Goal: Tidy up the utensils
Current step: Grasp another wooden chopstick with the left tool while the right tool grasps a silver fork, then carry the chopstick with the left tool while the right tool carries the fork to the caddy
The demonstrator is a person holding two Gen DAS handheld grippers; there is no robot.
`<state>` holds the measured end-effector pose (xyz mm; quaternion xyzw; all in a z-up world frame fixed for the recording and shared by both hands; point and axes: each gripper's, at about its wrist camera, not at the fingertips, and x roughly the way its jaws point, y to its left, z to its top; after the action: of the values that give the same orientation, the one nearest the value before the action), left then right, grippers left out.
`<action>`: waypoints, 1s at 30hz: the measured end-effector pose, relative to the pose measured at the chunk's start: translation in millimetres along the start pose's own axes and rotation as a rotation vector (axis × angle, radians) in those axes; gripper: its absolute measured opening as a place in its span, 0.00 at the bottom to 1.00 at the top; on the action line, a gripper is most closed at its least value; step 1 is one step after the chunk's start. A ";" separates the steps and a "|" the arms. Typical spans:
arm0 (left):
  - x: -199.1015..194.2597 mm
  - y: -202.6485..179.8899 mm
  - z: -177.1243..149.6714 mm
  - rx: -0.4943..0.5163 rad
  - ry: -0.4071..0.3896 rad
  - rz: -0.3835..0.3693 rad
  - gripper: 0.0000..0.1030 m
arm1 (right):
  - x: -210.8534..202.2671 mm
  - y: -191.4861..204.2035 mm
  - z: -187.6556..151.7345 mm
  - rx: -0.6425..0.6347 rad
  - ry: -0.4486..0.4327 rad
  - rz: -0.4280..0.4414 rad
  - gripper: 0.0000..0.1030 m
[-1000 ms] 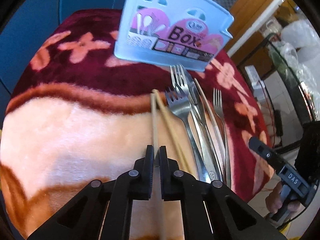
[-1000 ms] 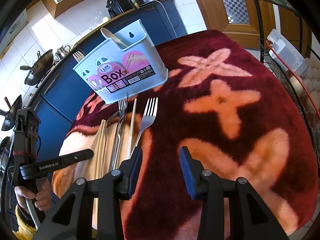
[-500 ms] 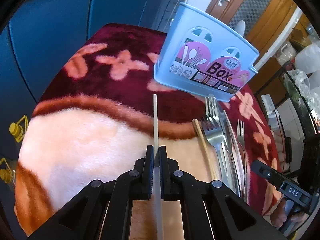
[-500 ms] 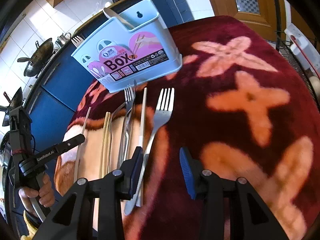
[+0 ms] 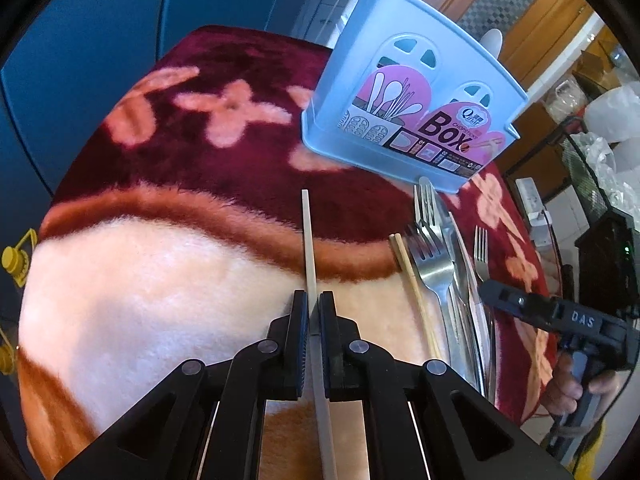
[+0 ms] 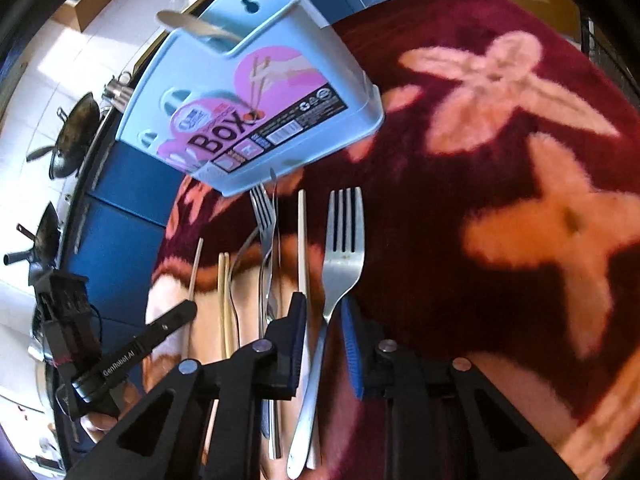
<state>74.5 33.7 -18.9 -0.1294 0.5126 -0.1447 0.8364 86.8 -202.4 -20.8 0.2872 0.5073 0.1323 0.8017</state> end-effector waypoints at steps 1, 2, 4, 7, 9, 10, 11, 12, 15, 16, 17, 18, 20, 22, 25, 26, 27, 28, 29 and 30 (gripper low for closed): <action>0.6 -0.1 1.0 0.004 0.006 -0.002 0.06 | 0.5 -0.9 0.8 0.001 -0.003 -0.001 0.14; 1.5 -0.4 2.2 0.008 0.012 -0.003 0.06 | 1.1 -1.4 1.6 -0.003 -0.006 -0.003 0.12; 2.4 -1.8 3.8 0.019 0.021 -0.001 0.06 | 0.3 -0.6 1.5 -0.022 -0.018 -0.002 0.10; 1.2 -3.6 3.8 0.035 0.018 -0.001 0.05 | -3.2 4.2 -0.2 -0.062 -0.046 -0.018 0.05; -0.7 -3.9 3.2 0.033 0.007 -0.012 0.04 | -8.1 6.6 -3.2 -0.080 -0.075 -0.008 0.04; -3.2 -4.3 2.3 0.028 -0.004 -0.034 0.04 | -10.4 8.1 -4.1 -0.087 -0.087 -0.001 0.04; -5.2 -5.0 1.9 0.023 -0.012 -0.052 0.04 | -14.7 10.8 -6.3 -0.099 -0.108 0.004 0.04; -7.7 -6.0 1.3 0.021 -0.021 -0.064 0.04 | -18.3 13.2 -7.8 -0.111 -0.126 0.005 0.04; -19.3 -12.3 0.0 0.028 -0.067 -0.091 0.04 | -36.7 21.7 -14.6 -0.155 -0.209 0.004 0.04; -25.0 -15.0 0.1 0.033 -0.087 -0.099 0.04 | -40.9 22.9 -14.7 -0.165 -0.229 0.003 0.04; -28.6 -17.0 0.4 0.037 -0.102 -0.105 0.04 | -48.9 26.3 -16.6 -0.179 -0.265 0.004 0.04; -34.8 -20.1 0.9 0.043 -0.126 -0.111 0.04 | -55.2 28.9 -16.8 -0.188 -0.292 0.007 0.04; -45.1 -25.8 2.4 0.057 -0.169 -0.112 0.04 | -66.7 32.7 -16.7 -0.201 -0.343 0.015 0.03; -57.2 -32.0 4.5 0.071 -0.224 -0.109 0.04 | -73.7 37.7 -16.7 -0.211 -0.389 0.018 0.03; -68.5 -38.5 8.9 0.086 -0.286 -0.104 0.04 | -84.2 43.7 -17.5 -0.229 -0.457 0.006 0.03; -72.6 -40.5 10.3 0.090 -0.308 -0.102 0.04 | -87.8 45.8 -17.9 -0.236 -0.477 -0.001 0.03; -76.6 -43.3 12.3 0.095 -0.330 -0.100 0.04 | -90.7 47.9 -17.5 -0.243 -0.496 -0.006 0.03; -79.8 -44.4 15.0 0.097 -0.348 -0.099 0.04 | -93.0 50.6 -16.5 -0.247 -0.510 -0.009 0.03; -82.4 -45.4 16.9 0.098 -0.364 -0.096 0.04 | -96.1 53.1 -14.7 -0.253 -0.529 -0.014 0.03; -84.9 -46.9 19.7 0.097 -0.382 -0.092 0.04 | -98.5 55.4 -12.8 -0.256 -0.540 -0.016 0.03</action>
<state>50.3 23.5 76.6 -0.1371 0.3307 -0.1801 0.9162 35.4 -203.5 80.7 0.2043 0.2573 0.1078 0.9383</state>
